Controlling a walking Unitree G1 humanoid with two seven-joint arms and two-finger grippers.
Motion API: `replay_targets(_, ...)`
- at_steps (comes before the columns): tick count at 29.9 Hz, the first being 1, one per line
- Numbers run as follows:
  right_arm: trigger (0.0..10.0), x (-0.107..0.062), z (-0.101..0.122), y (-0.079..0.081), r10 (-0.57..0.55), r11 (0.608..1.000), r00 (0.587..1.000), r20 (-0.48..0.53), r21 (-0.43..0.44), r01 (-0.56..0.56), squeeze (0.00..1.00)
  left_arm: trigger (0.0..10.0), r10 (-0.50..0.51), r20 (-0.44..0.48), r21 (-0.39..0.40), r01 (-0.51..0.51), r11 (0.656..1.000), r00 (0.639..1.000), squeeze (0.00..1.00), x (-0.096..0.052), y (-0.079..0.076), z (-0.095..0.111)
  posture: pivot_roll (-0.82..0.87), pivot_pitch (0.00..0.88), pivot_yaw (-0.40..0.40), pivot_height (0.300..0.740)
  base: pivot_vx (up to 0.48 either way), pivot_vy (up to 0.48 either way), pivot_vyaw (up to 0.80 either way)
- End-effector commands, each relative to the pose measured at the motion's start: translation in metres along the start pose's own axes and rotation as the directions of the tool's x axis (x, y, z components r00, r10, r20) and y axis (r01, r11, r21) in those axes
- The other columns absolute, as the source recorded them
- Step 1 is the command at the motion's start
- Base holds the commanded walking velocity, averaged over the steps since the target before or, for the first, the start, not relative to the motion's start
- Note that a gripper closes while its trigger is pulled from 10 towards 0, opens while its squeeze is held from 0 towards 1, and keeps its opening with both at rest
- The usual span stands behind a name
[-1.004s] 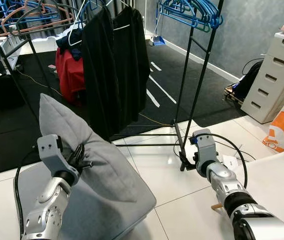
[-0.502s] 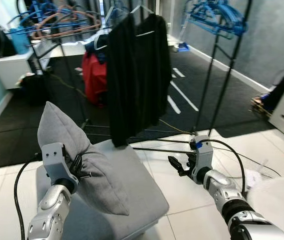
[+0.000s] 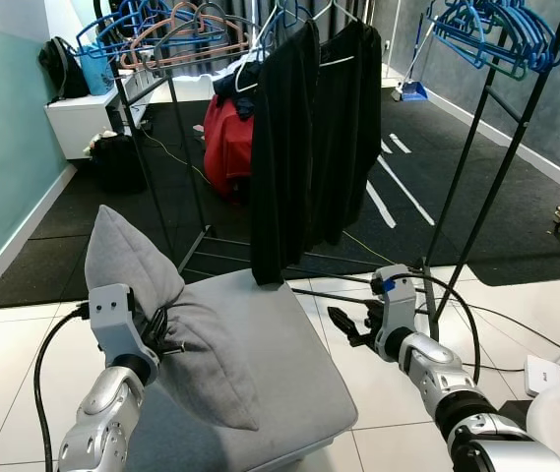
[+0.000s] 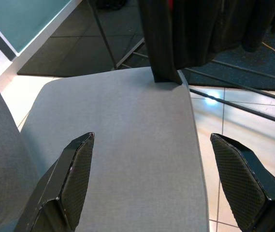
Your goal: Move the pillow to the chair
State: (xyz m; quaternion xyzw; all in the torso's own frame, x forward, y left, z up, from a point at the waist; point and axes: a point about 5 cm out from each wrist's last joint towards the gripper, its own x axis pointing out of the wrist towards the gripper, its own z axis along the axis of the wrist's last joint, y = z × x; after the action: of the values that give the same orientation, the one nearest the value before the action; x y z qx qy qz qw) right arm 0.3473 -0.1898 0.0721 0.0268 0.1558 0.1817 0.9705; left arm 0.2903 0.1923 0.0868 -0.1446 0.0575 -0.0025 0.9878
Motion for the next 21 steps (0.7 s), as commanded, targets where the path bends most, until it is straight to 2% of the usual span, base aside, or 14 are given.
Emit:
replay_targets(1, 10.0, 0.001, -0.001, 0.004, 0.014, 1.0, 1.0, 0.013, 0.007, -0.014, 0.0, 10.0, -0.011, 0.02, 0.024, 0.01, 1.0, 1.0, 0.0, 0.004, -0.003, 0.007, -0.17, 0.013, 0.01, 0.74, -0.48, 0.0, 0.7)
replay_targets(5, 10.0, 0.001, -0.001, 0.004, 0.013, 1.0, 1.0, 0.013, 0.01, -0.013, 0.0, 10.0, -0.002, 0.027, 0.041, 0.001, 0.999, 1.0, 0.0, 0.003, -0.002, 0.007, -0.17, 0.013, 0.011, 0.74, -0.48, 0.0, 0.7)
replay_targets(13, 10.0, 0.001, -0.007, 0.009, 0.042, 0.999, 0.999, 0.015, 0.02, -0.042, 0.0, 10.0, 0.001, 0.027, 0.078, -0.003, 0.997, 1.0, 0.0, 0.0, -0.001, 0.003, -0.17, 0.014, 0.015, 0.74, 0.0, 0.0, 0.7)
replay_targets(16, 10.0, -0.008, -0.024, 0.01, 0.065, 0.997, 0.997, -0.028, -0.035, -0.066, 0.0, 10.0, 0.044, 0.0, 0.115, -0.043, 0.992, 0.999, 0.0, -0.015, 0.005, -0.011, -0.17, 0.011, 0.009, 0.74, 0.0, 0.0, 0.7)
replay_targets(21, 10.0, -0.015, -0.036, 0.006, 0.046, 0.997, 0.997, -0.061, -0.051, -0.049, 0.0, 10.0, 0.046, -0.006, 0.142, -0.045, 0.989, 0.999, 0.0, -0.023, 0.006, -0.014, -0.17, 0.009, 0.0, 0.74, 0.0, 0.0, 0.7)
